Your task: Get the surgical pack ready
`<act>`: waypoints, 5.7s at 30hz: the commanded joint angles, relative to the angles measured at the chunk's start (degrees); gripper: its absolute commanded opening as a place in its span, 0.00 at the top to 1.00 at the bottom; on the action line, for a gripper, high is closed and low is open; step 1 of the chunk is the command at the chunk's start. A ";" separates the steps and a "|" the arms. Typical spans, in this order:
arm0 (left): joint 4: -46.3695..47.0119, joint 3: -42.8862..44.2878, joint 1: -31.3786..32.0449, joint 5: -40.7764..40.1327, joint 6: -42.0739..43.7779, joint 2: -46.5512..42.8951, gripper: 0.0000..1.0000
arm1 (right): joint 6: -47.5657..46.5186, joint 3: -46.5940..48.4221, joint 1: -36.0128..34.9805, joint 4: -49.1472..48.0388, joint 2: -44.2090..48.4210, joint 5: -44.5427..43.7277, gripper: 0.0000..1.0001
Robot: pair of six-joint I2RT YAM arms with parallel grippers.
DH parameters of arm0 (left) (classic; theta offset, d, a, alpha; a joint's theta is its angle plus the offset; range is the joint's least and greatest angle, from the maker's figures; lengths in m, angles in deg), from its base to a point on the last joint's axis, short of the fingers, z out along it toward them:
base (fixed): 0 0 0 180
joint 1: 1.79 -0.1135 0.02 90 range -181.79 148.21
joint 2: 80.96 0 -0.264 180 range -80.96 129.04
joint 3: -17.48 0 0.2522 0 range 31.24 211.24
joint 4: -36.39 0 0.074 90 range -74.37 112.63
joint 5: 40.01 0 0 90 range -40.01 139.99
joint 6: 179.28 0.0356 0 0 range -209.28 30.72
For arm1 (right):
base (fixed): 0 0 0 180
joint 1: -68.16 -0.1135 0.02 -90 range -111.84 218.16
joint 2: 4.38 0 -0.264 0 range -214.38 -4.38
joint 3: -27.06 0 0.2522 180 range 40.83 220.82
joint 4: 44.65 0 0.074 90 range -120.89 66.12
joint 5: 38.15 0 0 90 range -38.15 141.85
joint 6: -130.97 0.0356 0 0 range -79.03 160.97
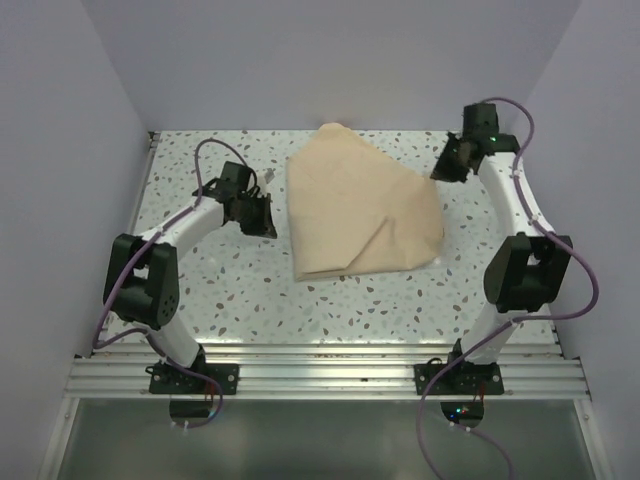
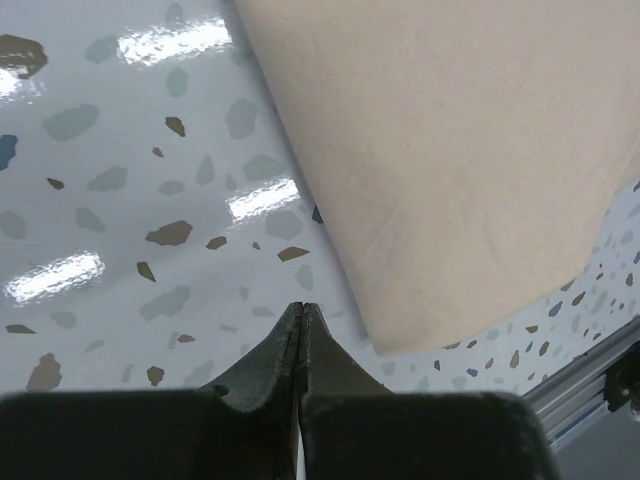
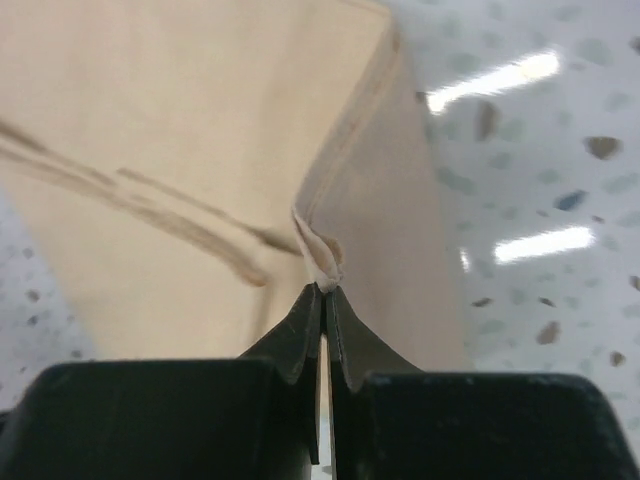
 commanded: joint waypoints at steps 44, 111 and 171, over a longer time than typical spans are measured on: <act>-2.54 -0.25 -3.97 -2.69 1.37 2.00 0.95 | 5.24 26.21 -39.16 -0.19 -26.08 17.29 1.00; 7.57 14.78 1.66 24.73 -6.54 24.15 1.00 | -6.97 -26.07 -24.14 -9.69 -9.66 49.20 0.94; 7.50 28.14 -5.02 19.20 -8.30 34.60 0.94 | 4.63 6.71 -6.82 -18.91 -34.26 41.82 1.00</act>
